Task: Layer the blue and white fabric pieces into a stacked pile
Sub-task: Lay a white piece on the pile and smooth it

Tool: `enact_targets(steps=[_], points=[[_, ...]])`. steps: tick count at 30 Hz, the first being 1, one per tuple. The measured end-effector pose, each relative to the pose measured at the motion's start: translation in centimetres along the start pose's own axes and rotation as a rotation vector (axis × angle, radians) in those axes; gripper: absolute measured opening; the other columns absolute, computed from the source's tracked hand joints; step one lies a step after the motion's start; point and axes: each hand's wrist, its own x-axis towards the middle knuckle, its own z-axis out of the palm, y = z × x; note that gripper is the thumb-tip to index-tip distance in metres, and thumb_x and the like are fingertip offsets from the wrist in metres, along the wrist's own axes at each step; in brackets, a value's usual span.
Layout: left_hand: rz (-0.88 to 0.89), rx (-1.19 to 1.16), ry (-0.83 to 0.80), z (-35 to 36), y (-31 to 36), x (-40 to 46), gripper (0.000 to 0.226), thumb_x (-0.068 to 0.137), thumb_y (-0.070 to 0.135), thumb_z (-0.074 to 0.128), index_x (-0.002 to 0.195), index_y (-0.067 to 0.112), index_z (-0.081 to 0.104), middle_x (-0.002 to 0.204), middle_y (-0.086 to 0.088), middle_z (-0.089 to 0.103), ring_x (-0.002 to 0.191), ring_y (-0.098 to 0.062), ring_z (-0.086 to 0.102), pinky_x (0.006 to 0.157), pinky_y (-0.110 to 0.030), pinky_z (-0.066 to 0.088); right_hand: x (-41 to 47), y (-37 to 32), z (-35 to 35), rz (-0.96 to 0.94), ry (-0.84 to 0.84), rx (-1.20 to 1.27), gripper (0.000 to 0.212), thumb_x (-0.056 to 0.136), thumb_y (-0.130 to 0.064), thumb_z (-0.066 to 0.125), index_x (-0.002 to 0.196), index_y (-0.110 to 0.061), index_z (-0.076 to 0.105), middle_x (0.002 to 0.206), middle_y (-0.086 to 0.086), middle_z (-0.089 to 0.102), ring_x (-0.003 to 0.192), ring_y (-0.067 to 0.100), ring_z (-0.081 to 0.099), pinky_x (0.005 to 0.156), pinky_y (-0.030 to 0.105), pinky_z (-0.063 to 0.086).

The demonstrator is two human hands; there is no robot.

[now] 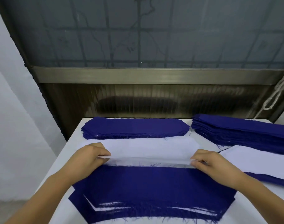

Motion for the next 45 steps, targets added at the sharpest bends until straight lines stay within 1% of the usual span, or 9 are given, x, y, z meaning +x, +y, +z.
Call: enact_targets(steps=[6, 11, 14, 17, 19, 26, 32, 37, 45], points=[[0.133, -0.019, 0.056, 0.6, 1.8, -4.0, 0.027, 0.088, 0.023, 0.068, 0.102, 0.046, 0.069, 0.093, 0.029, 0.052, 0.089, 0.004, 0.051, 0.074, -0.015, 0.046, -5.8, -1.0, 1.0, -0.221, 0.283, -0.232, 0.019, 0.095, -0.022, 0.056, 0.100, -0.028, 0.073, 0.095, -0.018, 0.060, 0.084, 0.002, 0.057, 0.077, 0.010, 0.041], [0.259, 0.013, -0.041, 1.8, 2.7, -6.3, 0.036, 0.068, 0.015, 0.087, 0.092, 0.038, 0.074, 0.087, 0.021, 0.060, 0.079, 0.006, 0.054, 0.069, -0.007, 0.044, -8.5, -0.5, 3.4, -0.333, 0.239, -0.441, 0.036, 0.100, -0.035, 0.041, 0.099, -0.026, 0.076, 0.094, -0.011, 0.064, 0.083, 0.002, 0.056, 0.076, 0.013, 0.042], [0.156, 0.003, -0.167, 1.9, 2.4, -6.4, 0.033, 0.085, 0.059, 0.058, 0.117, 0.049, 0.061, 0.105, 0.033, 0.048, 0.097, 0.010, 0.048, 0.086, -0.004, 0.036, -8.8, -0.3, 3.7, -0.285, 0.171, -0.462, 0.024, 0.078, -0.031, 0.077, 0.102, -0.028, 0.075, 0.098, -0.013, 0.064, 0.085, 0.002, 0.060, 0.075, 0.016, 0.049], [0.085, 0.003, -0.276, 1.9, 1.8, -5.9, 0.076, 0.068, 0.090, 0.030, 0.126, 0.047, 0.054, 0.113, 0.038, 0.042, 0.105, 0.017, 0.040, 0.091, -0.001, 0.028, -9.2, -1.0, 3.3, -0.207, 0.106, -0.409, 0.038, 0.088, -0.060, 0.053, 0.112, -0.036, 0.069, 0.108, -0.023, 0.058, 0.097, -0.007, 0.052, 0.084, 0.010, 0.041], [0.070, -0.049, -0.207, 2.4, 2.3, -5.3, 0.081, 0.067, 0.091, 0.024, 0.124, 0.044, 0.056, 0.113, 0.037, 0.042, 0.106, 0.017, 0.039, 0.091, -0.001, 0.027, -8.7, -1.5, 3.4, -0.188, 0.135, -0.364, 0.042, 0.093, -0.063, 0.039, 0.114, -0.038, 0.066, 0.111, -0.025, 0.056, 0.100, -0.009, 0.049, 0.087, 0.012, 0.039], [0.059, 0.052, -0.065, 5.9, 3.9, -3.8, 0.052, 0.091, 0.063, 0.042, 0.139, 0.042, 0.040, 0.128, 0.029, 0.035, 0.116, 0.007, 0.031, 0.101, -0.008, 0.019, -7.0, -1.0, 4.1, -0.086, 0.084, -0.309, 0.052, 0.091, -0.067, 0.029, 0.126, -0.040, 0.056, 0.122, -0.031, 0.040, 0.116, -0.008, 0.038, 0.100, 0.017, 0.034], [-0.051, -0.044, -0.067, 5.3, 3.4, -2.7, 0.010, 0.087, 0.049, 0.061, 0.092, 0.043, 0.055, 0.098, 0.024, 0.049, 0.094, 0.002, 0.046, 0.084, -0.014, 0.039, -6.3, -0.8, 4.2, -0.027, 0.101, -0.330, 0.043, 0.093, -0.059, 0.045, 0.130, -0.039, 0.050, 0.120, -0.029, 0.037, 0.112, -0.006, 0.034, 0.098, 0.012, 0.023], [-0.090, -0.122, -0.154, 4.9, 3.3, -1.9, 0.018, 0.091, 0.034, 0.062, 0.074, 0.035, 0.054, 0.089, 0.017, 0.055, 0.086, 0.000, 0.051, 0.077, -0.015, 0.042, -6.0, -0.7, 4.1, 0.008, 0.078, -0.345, 0.047, 0.092, -0.064, 0.038, 0.134, -0.042, 0.043, 0.121, -0.030, 0.031, 0.113, -0.007, 0.030, 0.101, 0.013, 0.021], [-0.105, -0.088, -0.050, 5.6, 3.8, -0.9, 0.007, 0.093, 0.037, 0.056, 0.092, 0.041, 0.050, 0.097, 0.024, 0.053, 0.093, 0.003, 0.047, 0.084, -0.015, 0.041, -6.0, -0.7, 4.6, 0.081, 0.175, -0.411, 0.051, 0.093, -0.058, 0.044, 0.136, -0.031, 0.049, 0.126, -0.020, 0.038, 0.119, 0.003, 0.037, 0.102, 0.018, 0.024]])
